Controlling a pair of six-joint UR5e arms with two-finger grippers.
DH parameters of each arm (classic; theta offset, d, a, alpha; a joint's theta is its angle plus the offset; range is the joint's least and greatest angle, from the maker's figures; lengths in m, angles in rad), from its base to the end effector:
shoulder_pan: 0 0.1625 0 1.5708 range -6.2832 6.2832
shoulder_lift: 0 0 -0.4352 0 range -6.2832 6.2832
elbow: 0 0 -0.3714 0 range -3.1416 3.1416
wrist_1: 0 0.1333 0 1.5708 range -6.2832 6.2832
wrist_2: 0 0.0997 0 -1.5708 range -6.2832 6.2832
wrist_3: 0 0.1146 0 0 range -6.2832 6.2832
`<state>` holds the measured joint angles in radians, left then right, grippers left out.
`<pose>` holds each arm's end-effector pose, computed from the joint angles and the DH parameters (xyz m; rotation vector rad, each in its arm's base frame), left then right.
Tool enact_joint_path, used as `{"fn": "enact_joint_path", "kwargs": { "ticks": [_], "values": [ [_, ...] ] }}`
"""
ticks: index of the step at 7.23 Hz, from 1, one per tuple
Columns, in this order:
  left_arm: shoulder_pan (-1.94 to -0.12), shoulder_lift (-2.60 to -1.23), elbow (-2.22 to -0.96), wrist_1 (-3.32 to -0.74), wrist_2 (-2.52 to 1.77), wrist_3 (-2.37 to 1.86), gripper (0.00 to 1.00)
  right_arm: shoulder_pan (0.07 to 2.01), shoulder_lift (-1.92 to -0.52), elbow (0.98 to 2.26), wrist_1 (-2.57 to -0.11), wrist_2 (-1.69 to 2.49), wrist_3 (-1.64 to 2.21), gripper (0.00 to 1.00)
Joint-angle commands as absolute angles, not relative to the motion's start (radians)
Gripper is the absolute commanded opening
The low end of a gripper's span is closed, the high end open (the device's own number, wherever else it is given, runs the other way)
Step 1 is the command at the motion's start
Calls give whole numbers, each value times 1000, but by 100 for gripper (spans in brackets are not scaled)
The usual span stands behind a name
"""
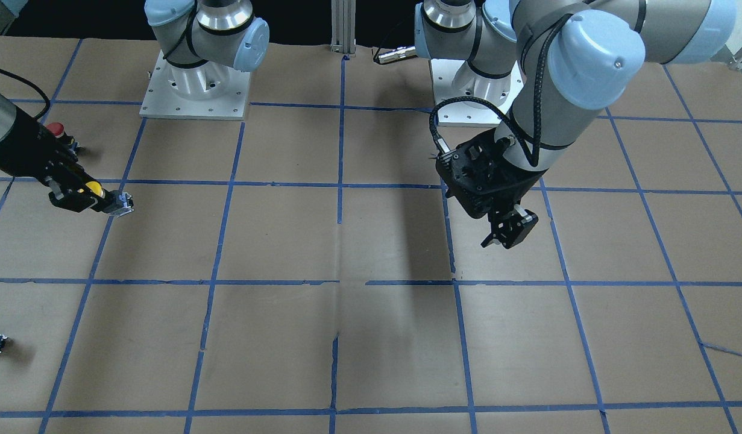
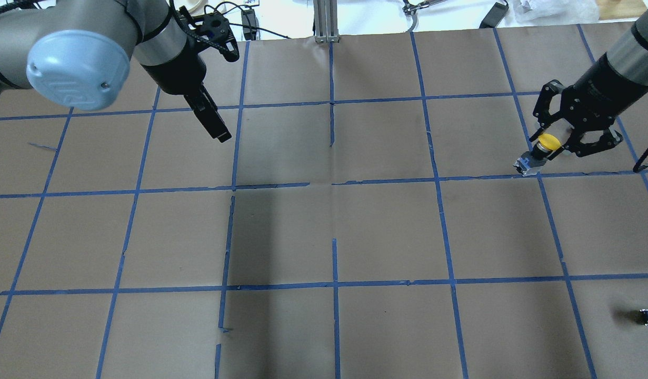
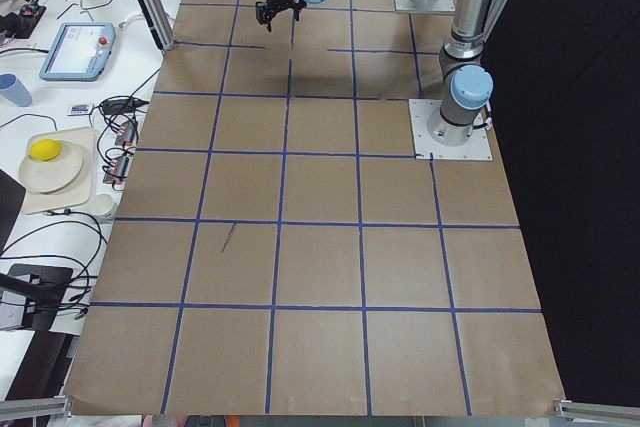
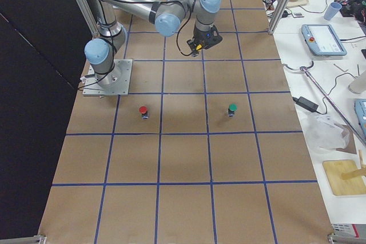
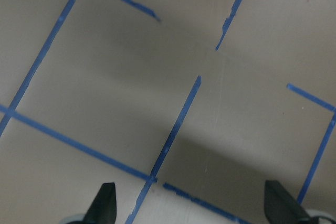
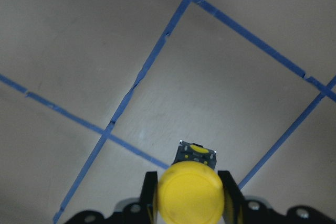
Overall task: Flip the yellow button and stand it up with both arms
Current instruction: 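Lower the yellow button upright onto the table with the right gripper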
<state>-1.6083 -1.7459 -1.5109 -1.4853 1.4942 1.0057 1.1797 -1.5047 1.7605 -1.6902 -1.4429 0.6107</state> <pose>-0.1623 -0.5353 0.4312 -1.5232 -2.6539 0.0143 -0.0429 -0.4922 0.3766 1.4624 2.6437 0.2263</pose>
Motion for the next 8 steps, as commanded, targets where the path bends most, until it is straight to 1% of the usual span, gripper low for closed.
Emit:
{"fn": "enact_joint_path", "kwargs": {
  "ticks": [1, 2, 4, 5, 8],
  "values": [
    [-1631, -1712, -1479, -1568, 1543, 875, 98, 1140, -1470, 1848, -1862, -1544, 620, 0],
    [-1629, -1713, -1471, -1559, 1539, 754, 95, 1129, -1468, 1850, -1876, -1599, 620, 0],
    [-1634, -1717, -1496, -1510, 1540, 386, 99, 1095, -1441, 1853, -1932, -1675, 662, 0],
    [-1634, -1721, -1493, -1446, 1545, 326, 99, 1091, -1419, 1855, -1957, -1710, 702, 0],
    [-1624, -1692, -1483, -1447, 1537, 319, 100, 1075, -1358, 1877, -2092, -1814, 761, 0]
  ]
}}
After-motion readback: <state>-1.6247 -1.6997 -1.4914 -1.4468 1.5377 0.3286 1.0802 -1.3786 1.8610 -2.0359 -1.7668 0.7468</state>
